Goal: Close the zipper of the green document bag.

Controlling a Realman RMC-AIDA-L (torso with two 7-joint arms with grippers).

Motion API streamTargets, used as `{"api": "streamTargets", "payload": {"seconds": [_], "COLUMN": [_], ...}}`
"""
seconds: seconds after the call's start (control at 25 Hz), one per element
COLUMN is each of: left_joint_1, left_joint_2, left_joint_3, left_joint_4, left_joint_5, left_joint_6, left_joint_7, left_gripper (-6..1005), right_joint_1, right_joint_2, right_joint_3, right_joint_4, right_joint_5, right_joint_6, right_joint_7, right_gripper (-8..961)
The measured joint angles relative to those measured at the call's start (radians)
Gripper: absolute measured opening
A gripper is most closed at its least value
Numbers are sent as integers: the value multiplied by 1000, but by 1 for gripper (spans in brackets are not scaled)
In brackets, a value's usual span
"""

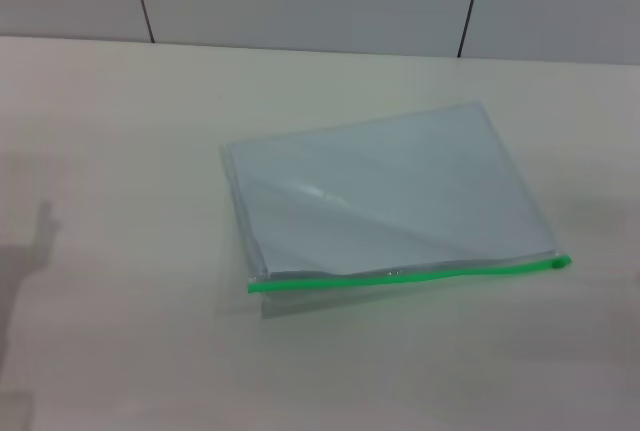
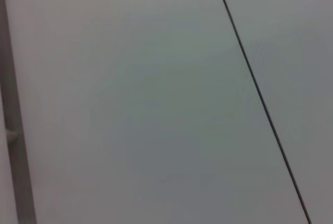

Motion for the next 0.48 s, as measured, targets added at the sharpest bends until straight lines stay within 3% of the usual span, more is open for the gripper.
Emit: {"api": "streamTargets", "payload": {"seconds": [0.16,0.48], "left_joint_1": [1,-2], "left_joint_2": [-1,-1], "left_joint_3": [-1,4], "left_joint_4": [-1,-1], "left_joint_5": [-1,0], "left_joint_6": [-1,-7], "left_joint_7": [-1,-1], "left_gripper": [783,779], "right_joint_1": [1,8], "right_joint_2": [0,0], "right_joint_3": [-4,-12], "right_joint_4": [0,-1], "right_joint_5": [0,0], "right_joint_6": [-4,5], "right_joint_7": [3,4], "right_gripper": [673,673]}}
